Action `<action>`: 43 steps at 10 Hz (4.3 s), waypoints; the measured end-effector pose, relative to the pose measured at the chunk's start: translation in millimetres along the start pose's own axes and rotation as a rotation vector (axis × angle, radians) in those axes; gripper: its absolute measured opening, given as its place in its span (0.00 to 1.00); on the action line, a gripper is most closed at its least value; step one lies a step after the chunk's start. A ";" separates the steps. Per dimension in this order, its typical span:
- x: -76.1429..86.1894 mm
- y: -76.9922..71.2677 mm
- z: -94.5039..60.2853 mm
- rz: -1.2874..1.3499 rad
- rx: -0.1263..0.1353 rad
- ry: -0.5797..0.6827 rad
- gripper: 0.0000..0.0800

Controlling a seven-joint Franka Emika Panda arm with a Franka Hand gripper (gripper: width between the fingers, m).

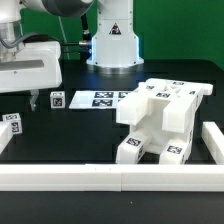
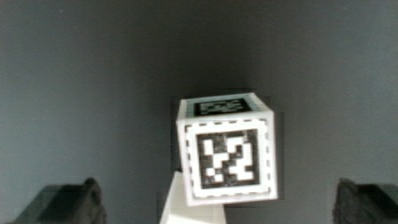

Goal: Assemble chair

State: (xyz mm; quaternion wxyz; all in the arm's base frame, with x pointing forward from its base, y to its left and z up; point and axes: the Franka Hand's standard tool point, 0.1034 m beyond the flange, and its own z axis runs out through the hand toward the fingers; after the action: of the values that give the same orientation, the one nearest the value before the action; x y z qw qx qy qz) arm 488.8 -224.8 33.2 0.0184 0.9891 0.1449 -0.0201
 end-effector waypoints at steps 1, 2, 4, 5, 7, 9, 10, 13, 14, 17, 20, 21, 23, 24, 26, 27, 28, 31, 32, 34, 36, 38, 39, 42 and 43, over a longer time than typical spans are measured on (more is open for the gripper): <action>-3.2 0.2 3.8 -0.002 -0.010 0.001 0.81; -4.6 0.4 6.5 -0.002 -0.016 0.000 0.81; -7.1 0.4 10.5 0.001 -0.014 -0.007 0.81; -7.5 -1.4 13.2 -0.001 -0.012 -0.012 0.81; -9.2 -4.9 20.0 -0.006 -0.007 -0.023 0.81; -7.2 -7.6 23.0 -0.012 -0.008 -0.022 0.80; -7.8 -6.9 22.9 -0.010 -0.009 -0.022 0.80; -7.7 -6.8 22.9 -0.010 -0.009 -0.022 0.35; -7.6 -6.9 22.9 -0.010 -0.009 -0.022 0.35; 12.8 -63.8 -5.5 0.038 0.037 -0.024 0.35; 44.3 -95.7 -56.1 0.017 0.044 -0.042 0.35; 38.7 -92.7 -49.3 0.022 0.045 -0.049 0.35; 38.5 -92.6 -48.0 0.022 0.045 -0.052 0.35; 39.4 -93.6 -48.7 0.025 0.045 -0.051 0.35; 64.1 -128.8 -85.7 0.217 0.075 -0.067 0.35; 85.0 -146.4 -107.2 0.310 0.080 -0.068 0.35; 104.7 -162.0 -124.4 0.465 0.075 -0.065 0.35; 110.7 -181.0 -119.4 0.522 0.060 -0.046 0.35; 111.4 -181.7 -119.6 0.520 0.060 -0.045 0.35; 111.5 -183.3 -118.4 0.521 0.060 -0.048 0.35; 132.2 -222.6 -122.8 0.657 0.068 -0.042 0.35; 169.7 -248.3 -134.4 0.670 0.083 -0.013 0.35; 167.8 -249.6 -130.0 0.664 0.079 -0.022 0.35; 167.6 -249.0 -129.7 0.667 0.080 -0.022 0.35; 167.8 -249.9 -129.1 0.668 0.080 -0.022 0.35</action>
Offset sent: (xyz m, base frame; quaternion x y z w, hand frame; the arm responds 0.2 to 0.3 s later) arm 0.0028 -0.0031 -0.0081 0.0109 0.0126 -0.0126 0.9998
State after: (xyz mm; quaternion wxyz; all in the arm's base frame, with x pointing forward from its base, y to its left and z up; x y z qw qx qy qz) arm 582.0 67.9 146.9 -0.0133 0.9815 -0.1886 -0.0295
